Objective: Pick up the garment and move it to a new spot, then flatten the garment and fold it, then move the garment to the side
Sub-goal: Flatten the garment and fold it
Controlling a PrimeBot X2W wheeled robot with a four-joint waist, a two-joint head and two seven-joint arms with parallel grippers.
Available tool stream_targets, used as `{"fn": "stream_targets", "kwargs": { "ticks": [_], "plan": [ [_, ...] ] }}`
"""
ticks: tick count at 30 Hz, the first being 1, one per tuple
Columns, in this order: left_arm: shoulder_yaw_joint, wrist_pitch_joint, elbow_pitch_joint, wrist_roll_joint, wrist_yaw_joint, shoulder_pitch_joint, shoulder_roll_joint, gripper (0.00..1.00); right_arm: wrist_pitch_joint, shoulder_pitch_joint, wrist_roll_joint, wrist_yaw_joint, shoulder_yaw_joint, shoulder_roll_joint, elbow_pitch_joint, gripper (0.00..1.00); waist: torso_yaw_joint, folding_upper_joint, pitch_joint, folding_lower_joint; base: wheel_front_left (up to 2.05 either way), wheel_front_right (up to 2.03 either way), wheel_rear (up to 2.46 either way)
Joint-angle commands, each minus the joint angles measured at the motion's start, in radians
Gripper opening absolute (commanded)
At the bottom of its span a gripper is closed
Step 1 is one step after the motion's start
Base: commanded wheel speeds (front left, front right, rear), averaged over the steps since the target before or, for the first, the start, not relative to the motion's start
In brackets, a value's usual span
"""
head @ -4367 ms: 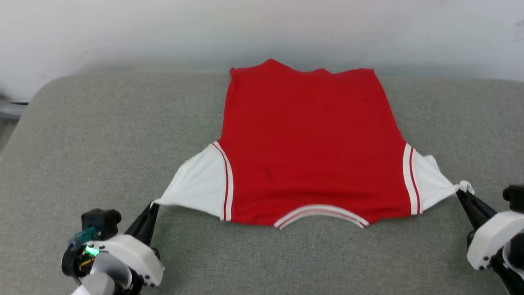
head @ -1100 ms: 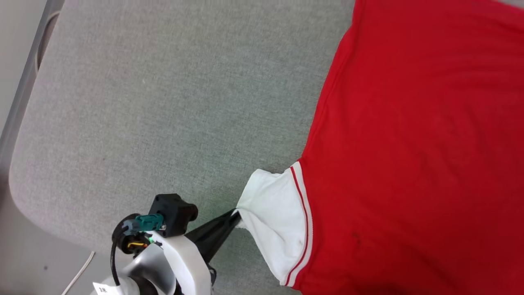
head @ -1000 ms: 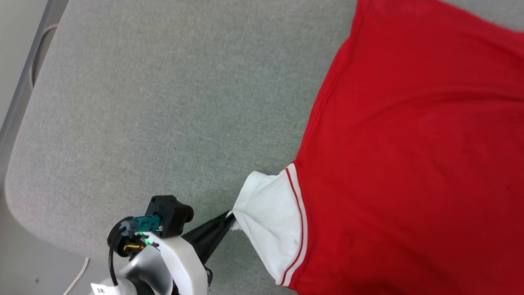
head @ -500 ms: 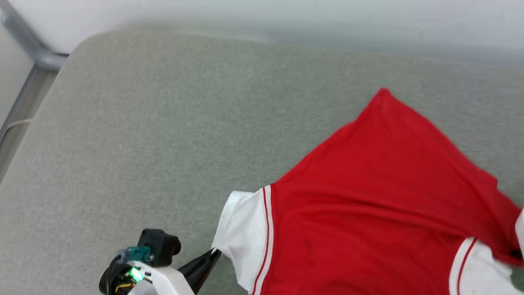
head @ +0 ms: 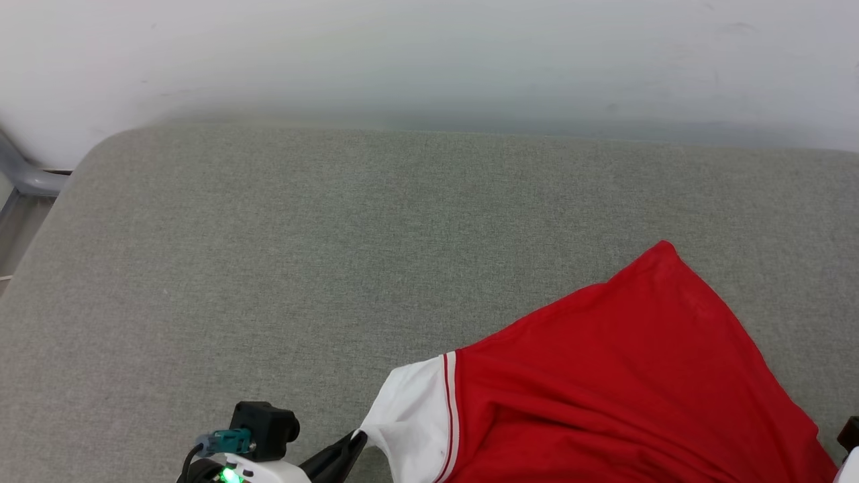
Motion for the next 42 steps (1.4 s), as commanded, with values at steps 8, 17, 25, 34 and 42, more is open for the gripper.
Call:
{"fn": "stream_targets", "kwargs": {
  "ticks": [8, 17, 25, 34, 42],
  "plan": [
    [0.000, -0.012, 0.001, -0.007, -0.010, -0.026, -0.005, 0.00, -0.031, -0.015, 0.022, -0.001, 0.014, -0.001, 0.003, 1.00, -0.001, 0.0000, 0.023, 0.0002, 0.00, 0.00, 0.00],
    [0.000, -0.016, -0.008, 0.000, -0.018, -0.048, 0.001, 0.00, 0.036, -0.117, 0.098, -0.001, 0.056, -0.105, -0.141, 1.00, 0.008, 0.0000, 0.041, 0.0002, 0.00, 0.00, 0.00],
    [0.004, -0.038, -0.016, 0.003, -0.031, -0.084, -0.006, 0.00, 0.138, -0.314, 0.102, -0.001, 0.044, -0.107, -0.264, 1.00, 0.056, 0.0000, 0.121, 0.0002, 0.00, 0.00, 0.00],
    [-0.030, -0.039, -0.038, 0.028, -0.055, -0.158, -0.033, 0.00, 0.205, -0.566, -0.043, -0.001, 0.080, -0.057, -0.133, 1.00, 0.146, 0.0000, 0.234, 0.0002, 0.00, 0.00, 0.00],
    [-0.050, -0.045, -0.042, 0.042, -0.067, -0.198, -0.049, 0.00, 0.205, -0.676, -0.139, -0.001, 0.094, -0.050, -0.025, 1.00, 0.198, 0.0000, 0.296, 0.0002, 0.00, 0.00, 0.00]
  ]
}}
